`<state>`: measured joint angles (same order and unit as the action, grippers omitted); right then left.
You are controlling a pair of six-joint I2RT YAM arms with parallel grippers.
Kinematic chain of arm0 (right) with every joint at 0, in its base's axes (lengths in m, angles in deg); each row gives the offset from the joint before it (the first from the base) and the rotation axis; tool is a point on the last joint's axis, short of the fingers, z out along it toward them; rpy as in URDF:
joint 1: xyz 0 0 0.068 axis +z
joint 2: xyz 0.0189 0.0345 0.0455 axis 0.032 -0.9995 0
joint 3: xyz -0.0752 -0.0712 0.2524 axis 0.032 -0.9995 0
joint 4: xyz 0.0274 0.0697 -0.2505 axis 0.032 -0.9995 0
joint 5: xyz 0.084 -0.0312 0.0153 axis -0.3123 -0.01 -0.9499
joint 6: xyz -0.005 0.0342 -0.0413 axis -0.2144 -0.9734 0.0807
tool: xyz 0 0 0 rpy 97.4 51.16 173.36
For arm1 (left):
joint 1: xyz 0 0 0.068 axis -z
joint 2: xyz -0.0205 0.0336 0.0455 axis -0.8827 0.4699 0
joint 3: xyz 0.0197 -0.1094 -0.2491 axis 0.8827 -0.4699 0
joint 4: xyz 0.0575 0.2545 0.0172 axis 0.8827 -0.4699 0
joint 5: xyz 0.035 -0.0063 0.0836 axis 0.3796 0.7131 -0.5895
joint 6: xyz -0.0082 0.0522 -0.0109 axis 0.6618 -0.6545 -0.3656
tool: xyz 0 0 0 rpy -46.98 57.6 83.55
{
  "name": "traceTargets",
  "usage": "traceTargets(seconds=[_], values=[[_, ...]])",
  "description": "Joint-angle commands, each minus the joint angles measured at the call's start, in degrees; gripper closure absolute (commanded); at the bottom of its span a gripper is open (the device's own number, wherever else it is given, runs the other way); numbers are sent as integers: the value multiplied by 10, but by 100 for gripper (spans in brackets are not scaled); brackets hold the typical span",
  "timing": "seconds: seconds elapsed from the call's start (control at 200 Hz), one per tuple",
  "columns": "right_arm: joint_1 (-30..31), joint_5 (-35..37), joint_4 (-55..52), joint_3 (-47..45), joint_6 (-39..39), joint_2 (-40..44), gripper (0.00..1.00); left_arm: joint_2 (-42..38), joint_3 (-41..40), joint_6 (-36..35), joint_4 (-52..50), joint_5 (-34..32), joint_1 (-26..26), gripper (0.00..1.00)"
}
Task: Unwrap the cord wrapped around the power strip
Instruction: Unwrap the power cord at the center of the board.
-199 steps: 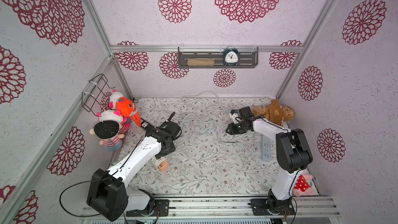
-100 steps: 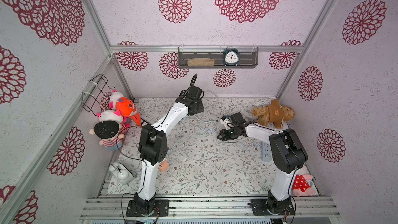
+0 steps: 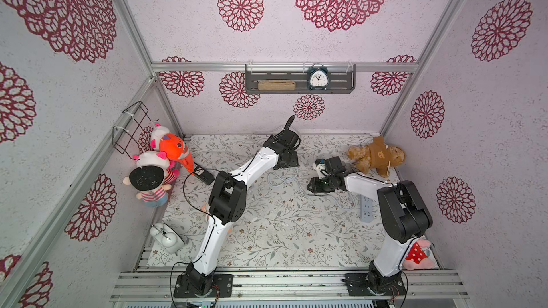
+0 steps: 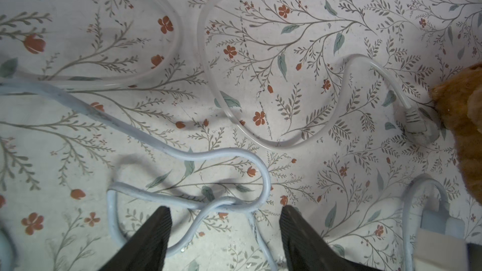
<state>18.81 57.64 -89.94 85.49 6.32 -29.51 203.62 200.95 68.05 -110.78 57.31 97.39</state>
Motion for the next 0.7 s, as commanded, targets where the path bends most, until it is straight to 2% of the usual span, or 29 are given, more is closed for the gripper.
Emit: traceTargets(seconds=[0.0, 0.165, 0.34, 0.445, 0.485, 0.55, 0.695], values=[[-10, 16, -6, -11, 0, 33, 59, 29, 7, 19, 19, 18, 13, 34], [-22, -7, -8, -22, 4, 44, 62, 58, 7, 29, 44, 36, 18, 40], [-18, -32, -24, -28, 19, 56, 63, 84, 23, 33, 57, 52, 18, 37], [-12, -37, -29, -31, 26, 63, 63, 95, 28, 32, 56, 57, 18, 39], [-9, -41, -29, -32, 29, 64, 63, 97, 28, 32, 58, 58, 18, 42], [0, -50, -32, -33, 35, 63, 63, 98, 31, 31, 58, 58, 18, 53], [17, -61, -28, -42, 47, 60, 63, 86, 25, 28, 63, 57, 18, 71]])
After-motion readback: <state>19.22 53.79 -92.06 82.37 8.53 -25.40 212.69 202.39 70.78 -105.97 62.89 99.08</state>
